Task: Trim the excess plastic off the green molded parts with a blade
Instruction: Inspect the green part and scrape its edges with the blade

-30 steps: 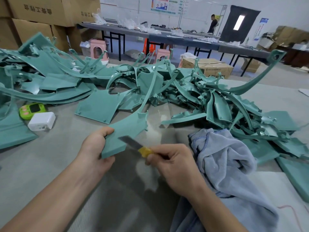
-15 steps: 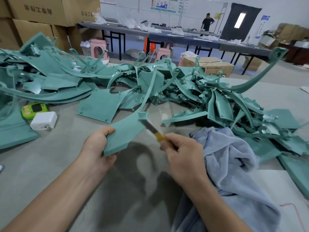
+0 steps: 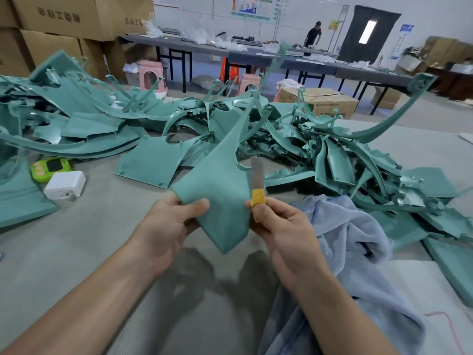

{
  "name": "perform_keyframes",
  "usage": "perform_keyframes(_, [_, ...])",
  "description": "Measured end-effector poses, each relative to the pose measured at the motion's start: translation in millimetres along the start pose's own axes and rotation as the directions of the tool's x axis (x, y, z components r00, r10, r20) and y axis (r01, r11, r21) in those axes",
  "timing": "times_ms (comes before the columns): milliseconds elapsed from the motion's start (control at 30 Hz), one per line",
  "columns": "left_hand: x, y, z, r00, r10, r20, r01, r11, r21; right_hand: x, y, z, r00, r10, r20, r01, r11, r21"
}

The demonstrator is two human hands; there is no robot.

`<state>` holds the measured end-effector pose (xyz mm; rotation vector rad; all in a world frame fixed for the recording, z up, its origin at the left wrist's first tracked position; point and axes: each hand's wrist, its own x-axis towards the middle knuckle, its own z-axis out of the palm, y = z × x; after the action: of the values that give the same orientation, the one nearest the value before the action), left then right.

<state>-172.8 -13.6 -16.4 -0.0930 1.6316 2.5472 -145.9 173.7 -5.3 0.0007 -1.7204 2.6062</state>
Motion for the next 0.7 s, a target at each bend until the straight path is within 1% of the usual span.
perform_keyframes(67, [-1, -1, -2, 0.997, 0.018, 0.076, -0.024, 0.996, 0.088, 5, -3, -7, 0.991, -0.101, -0.088, 0.093, 0.992, -0.088])
perform_keyframes(100, [-1, 0, -3, 0.996, 0.031, 0.084, -0.040, 0.993, 0.107, 6, -7, -11, 0.982, -0.159, -0.102, 0.142, 0.977, -0.162])
perform_keyframes(167, [2, 4, -7, 0.996, 0.065, 0.066, -0.073, 0.987, 0.141, 6, -15, -18, 0.969, -0.240, -0.059, 0.211, 0.927, -0.309])
perform_keyframes(200, [3, 7, -9, 0.995, 0.070, 0.072, -0.081, 0.982, 0.168, 5, -19, -21, 0.968, -0.251, -0.014, 0.229, 0.902, -0.366])
perform_keyframes(233, [4, 8, -10, 0.994, 0.062, 0.094, -0.079, 0.977, 0.196, 3, -22, -23, 0.969, -0.243, 0.034, 0.236, 0.882, -0.407])
perform_keyframes(300, [2, 9, -12, 0.989, -0.007, 0.148, -0.028, 0.972, 0.233, -1, -21, -22, 0.977, -0.187, 0.105, 0.214, 0.871, -0.443])
perform_keyframes(367, [-2, 8, -11, 0.978, -0.101, 0.184, 0.047, 0.960, 0.278, -3, -14, -16, 0.985, -0.130, 0.117, 0.169, 0.874, -0.455])
perform_keyframes(400, [-3, 7, -10, 0.976, -0.119, 0.181, 0.063, 0.956, 0.288, -4, -11, -14, 0.990, -0.113, 0.086, 0.139, 0.893, -0.428])
perform_keyframes(433, [-4, 6, -9, 0.983, -0.113, 0.146, 0.071, 0.961, 0.269, -3, -9, -12, 0.994, -0.102, 0.033, 0.107, 0.920, -0.377])
perform_keyframes(467, [-3, 6, -9, 0.993, -0.092, 0.070, 0.074, 0.973, 0.220, -2, -9, -11, 0.994, -0.102, -0.026, 0.088, 0.942, -0.323])
perform_keyframes(500, [-2, 6, -8, 0.997, -0.073, -0.028, 0.077, 0.986, 0.149, -1, -10, -13, 0.989, -0.128, -0.076, 0.099, 0.946, -0.310])
perform_keyframes(533, [0, 7, -9, 0.990, -0.063, -0.123, 0.073, 0.994, 0.078, 0, -13, -15, 0.978, -0.183, -0.104, 0.136, 0.926, -0.352])
perform_keyframes(600, [5, 9, -12, 0.960, -0.044, -0.277, 0.038, 0.999, -0.028, -1, -15, -19, 0.948, -0.302, -0.101, 0.221, 0.851, -0.476])
perform_keyframes(633, [8, 10, -15, 0.941, -0.029, -0.338, 0.006, 0.998, -0.069, -2, -15, -19, 0.937, -0.337, -0.090, 0.247, 0.823, -0.511])
perform_keyframes(700, [14, 13, -21, 0.906, -0.019, -0.423, -0.043, 0.990, -0.136, -9, -12, -13, 0.938, -0.343, -0.051, 0.269, 0.812, -0.518])
